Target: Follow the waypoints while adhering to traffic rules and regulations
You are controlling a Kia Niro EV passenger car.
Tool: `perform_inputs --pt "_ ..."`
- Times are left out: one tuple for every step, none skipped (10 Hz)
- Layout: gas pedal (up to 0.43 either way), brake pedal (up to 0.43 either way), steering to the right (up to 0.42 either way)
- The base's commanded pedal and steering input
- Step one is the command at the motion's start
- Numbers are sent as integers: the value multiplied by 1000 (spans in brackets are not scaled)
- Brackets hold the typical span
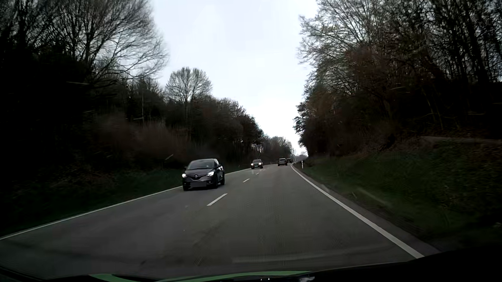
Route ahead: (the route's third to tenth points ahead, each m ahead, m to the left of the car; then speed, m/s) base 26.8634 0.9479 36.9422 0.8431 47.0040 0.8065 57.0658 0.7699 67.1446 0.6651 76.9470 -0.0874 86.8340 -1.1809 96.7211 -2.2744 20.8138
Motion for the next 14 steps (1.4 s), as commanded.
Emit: perform_inputs --pt "197 0 0" --pt "197 0 1" --pt "197 0 0" --pt "197 0 0" --pt "197 0 0" --pt "197 0 1" --pt "197 0 1" --pt "197 0 1" --pt "197 0 1" --pt "197 0 1" --pt "197 0 1" --pt "197 0 1" --pt "197 0 1" --pt "197 0 1"
